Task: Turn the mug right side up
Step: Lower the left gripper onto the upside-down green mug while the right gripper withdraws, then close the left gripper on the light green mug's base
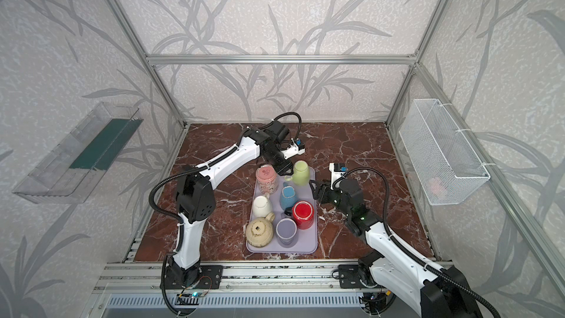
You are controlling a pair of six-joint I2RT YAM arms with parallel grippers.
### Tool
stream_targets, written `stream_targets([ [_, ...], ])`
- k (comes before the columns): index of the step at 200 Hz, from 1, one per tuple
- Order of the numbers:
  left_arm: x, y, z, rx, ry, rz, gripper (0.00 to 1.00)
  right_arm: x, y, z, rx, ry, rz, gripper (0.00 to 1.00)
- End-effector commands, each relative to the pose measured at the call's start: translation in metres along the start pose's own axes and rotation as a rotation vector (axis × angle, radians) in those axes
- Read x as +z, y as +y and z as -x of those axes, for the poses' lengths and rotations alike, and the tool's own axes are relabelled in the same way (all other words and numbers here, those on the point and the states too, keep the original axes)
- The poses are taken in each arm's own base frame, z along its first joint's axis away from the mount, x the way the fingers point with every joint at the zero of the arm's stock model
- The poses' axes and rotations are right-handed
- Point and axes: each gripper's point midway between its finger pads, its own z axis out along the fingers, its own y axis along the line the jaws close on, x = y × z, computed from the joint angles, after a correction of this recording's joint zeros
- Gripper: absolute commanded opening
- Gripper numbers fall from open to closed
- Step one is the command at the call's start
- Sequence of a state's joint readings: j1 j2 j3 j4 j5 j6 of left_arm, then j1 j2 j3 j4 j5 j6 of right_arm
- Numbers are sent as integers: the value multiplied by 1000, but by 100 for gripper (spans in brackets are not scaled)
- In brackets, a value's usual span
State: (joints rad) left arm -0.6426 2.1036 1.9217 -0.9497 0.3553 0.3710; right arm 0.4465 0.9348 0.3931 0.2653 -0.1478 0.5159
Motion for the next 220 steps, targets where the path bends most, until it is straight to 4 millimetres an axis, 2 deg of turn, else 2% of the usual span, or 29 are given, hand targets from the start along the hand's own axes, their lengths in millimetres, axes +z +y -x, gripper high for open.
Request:
stream_targets([
  [1, 11, 3, -2, 66, 6, 19, 49, -3, 4, 10, -6, -45, 16, 69],
  [91, 44, 16, -2, 103, 0, 30, 45, 1, 9, 6, 21, -31, 57, 69],
  [141, 54, 19, -3, 116, 2, 26, 44, 9, 7, -1, 39, -9, 65, 69],
  [190, 59, 19, -8, 126, 8, 43, 32, 15, 7, -5, 53, 9, 74, 69],
  [220, 62, 19, -15, 148, 26, 68, 30, 18, 7, -8, 62, 20, 82, 69],
])
